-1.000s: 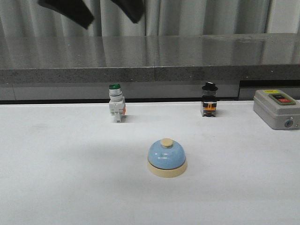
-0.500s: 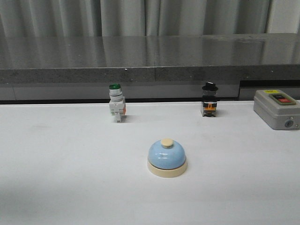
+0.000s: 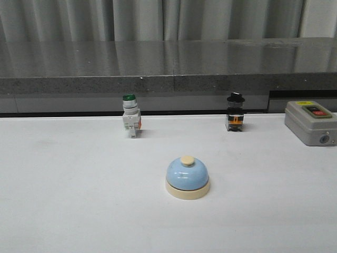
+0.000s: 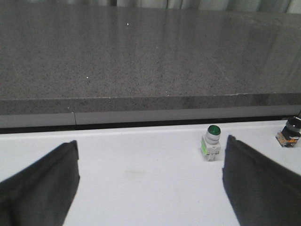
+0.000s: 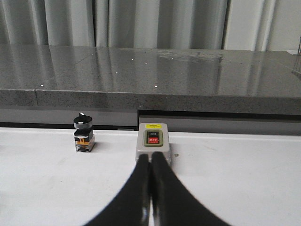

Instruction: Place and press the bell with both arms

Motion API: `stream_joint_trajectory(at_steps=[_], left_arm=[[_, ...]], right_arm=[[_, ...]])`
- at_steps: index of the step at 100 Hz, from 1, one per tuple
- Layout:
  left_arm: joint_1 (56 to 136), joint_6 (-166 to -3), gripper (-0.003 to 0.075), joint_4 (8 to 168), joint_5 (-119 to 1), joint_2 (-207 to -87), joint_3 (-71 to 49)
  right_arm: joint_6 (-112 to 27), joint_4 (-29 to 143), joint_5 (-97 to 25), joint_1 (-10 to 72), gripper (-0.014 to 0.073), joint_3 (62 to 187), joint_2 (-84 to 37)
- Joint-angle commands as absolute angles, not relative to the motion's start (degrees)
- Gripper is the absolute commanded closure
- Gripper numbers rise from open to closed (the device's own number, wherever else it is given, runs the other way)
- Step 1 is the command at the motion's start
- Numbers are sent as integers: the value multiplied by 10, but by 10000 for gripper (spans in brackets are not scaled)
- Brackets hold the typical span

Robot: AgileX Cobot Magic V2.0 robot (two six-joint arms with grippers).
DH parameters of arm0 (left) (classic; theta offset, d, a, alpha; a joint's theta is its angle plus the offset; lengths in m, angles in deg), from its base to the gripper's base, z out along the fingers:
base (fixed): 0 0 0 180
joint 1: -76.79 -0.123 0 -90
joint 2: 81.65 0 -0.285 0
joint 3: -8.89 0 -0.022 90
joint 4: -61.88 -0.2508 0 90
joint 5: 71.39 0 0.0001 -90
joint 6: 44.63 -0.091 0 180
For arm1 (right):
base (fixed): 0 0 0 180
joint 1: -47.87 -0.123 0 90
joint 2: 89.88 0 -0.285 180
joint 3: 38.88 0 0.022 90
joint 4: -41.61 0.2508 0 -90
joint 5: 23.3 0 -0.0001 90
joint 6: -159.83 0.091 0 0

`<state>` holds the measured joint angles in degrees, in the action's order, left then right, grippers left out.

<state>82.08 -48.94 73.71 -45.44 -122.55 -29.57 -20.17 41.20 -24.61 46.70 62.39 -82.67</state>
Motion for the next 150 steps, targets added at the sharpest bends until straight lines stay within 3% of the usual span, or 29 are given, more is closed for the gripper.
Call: stream_joint_trajectory(at_steps=[1, 25, 44, 119, 150], left_arm=[[820, -486, 252, 743, -500, -1199, -288], [820, -487, 491, 743, -500, -1135, -312], [820, -487, 743, 743, -499, -1120, -321], [820, -487, 741, 744, -496, -1120, -321], [820, -484, 741, 712, -570, -1114, -372]], right_arm=[[-205, 407, -198, 470, 654, 632, -837], [-205, 407, -198, 470, 654, 632, -837], [-205, 407, -198, 470, 654, 632, -837], [-205, 407, -198, 470, 654, 632, -837], [-205, 407, -198, 470, 654, 632, -837]])
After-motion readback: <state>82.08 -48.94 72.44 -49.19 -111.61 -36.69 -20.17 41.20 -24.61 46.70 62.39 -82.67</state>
